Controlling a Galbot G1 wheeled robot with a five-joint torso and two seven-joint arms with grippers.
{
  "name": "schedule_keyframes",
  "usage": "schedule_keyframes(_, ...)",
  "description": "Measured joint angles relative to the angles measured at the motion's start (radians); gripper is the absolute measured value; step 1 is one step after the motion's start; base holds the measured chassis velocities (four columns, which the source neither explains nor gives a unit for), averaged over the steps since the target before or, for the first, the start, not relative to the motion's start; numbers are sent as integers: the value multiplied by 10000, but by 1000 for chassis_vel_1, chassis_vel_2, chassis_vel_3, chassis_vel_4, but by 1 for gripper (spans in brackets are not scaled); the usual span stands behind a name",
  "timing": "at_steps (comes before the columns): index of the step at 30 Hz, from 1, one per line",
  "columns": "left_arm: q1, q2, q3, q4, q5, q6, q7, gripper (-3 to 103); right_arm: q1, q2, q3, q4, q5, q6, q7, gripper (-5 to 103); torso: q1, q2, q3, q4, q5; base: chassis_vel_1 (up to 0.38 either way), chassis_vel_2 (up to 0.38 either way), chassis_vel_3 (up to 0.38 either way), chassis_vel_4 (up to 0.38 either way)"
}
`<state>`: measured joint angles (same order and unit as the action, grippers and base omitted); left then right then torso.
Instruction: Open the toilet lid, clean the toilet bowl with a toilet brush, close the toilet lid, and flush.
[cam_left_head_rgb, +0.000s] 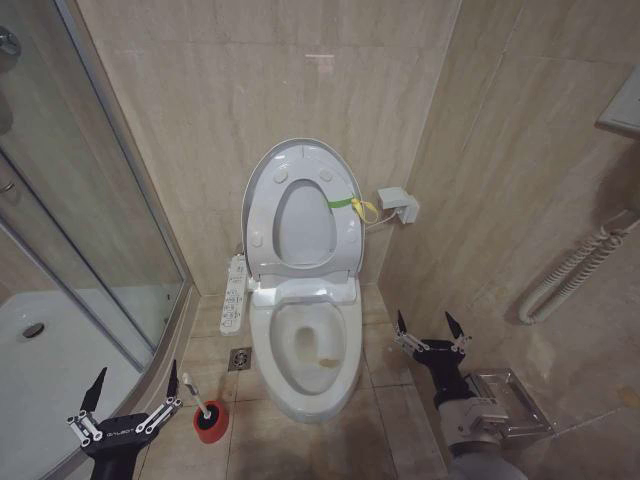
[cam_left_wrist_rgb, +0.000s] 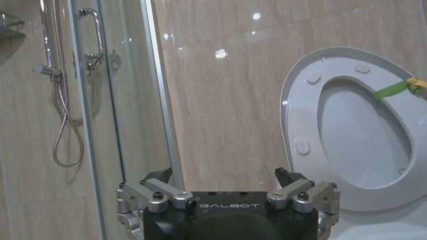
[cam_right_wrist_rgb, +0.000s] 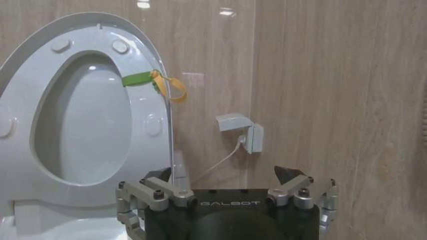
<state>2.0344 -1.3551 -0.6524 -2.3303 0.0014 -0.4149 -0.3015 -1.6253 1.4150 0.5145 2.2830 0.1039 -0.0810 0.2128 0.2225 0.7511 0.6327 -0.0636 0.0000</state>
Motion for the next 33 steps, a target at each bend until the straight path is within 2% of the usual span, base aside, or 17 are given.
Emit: schedule_keyframes(33, 0, 0, 0, 0, 0, 0, 0, 100, 0, 0, 0, 0, 0, 0, 0, 100, 1, 2, 0, 0, 0, 0, 0, 0, 0)
